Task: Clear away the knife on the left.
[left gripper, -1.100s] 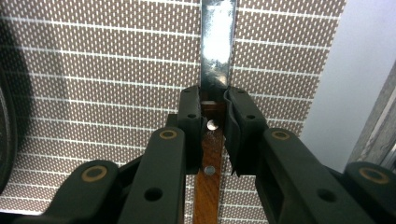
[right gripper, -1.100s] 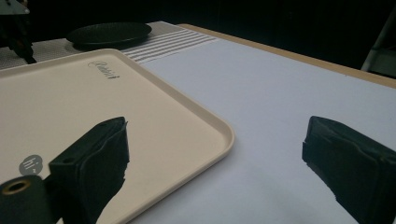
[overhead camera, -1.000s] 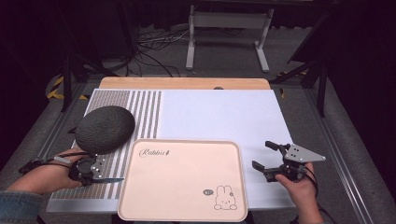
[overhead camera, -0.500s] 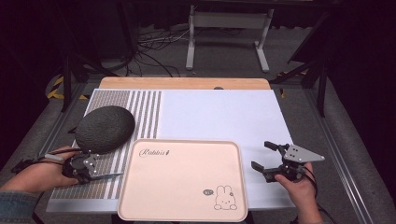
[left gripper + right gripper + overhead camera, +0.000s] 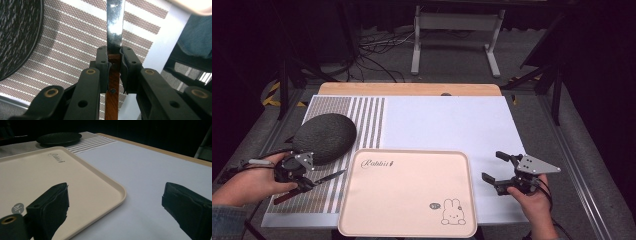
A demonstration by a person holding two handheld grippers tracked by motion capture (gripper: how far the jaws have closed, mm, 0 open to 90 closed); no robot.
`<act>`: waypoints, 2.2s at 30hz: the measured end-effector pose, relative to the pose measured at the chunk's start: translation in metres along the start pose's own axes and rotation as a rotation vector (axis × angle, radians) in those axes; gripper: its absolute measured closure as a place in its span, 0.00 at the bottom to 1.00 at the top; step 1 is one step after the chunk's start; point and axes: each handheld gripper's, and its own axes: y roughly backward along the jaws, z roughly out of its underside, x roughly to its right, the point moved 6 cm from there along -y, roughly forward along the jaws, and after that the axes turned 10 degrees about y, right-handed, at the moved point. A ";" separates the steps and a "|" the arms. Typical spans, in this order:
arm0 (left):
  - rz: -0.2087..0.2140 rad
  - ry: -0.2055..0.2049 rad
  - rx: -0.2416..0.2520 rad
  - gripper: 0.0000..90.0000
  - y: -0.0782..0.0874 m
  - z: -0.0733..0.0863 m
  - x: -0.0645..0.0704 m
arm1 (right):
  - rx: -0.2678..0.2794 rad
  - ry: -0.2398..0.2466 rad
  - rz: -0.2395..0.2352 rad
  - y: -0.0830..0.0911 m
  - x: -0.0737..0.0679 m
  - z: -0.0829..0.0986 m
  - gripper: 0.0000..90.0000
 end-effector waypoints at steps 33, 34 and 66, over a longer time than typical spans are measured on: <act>0.120 0.352 0.067 0.87 0.014 -0.057 0.046 | 0.008 -0.021 0.008 0.004 0.002 -0.001 0.10; 0.123 0.357 0.074 0.87 0.013 -0.059 0.047 | 0.010 -0.022 0.008 0.004 0.002 -0.001 0.10; 0.207 0.362 0.057 0.87 -0.029 -0.125 0.086 | 0.015 -0.016 -0.009 0.004 0.000 -0.002 0.10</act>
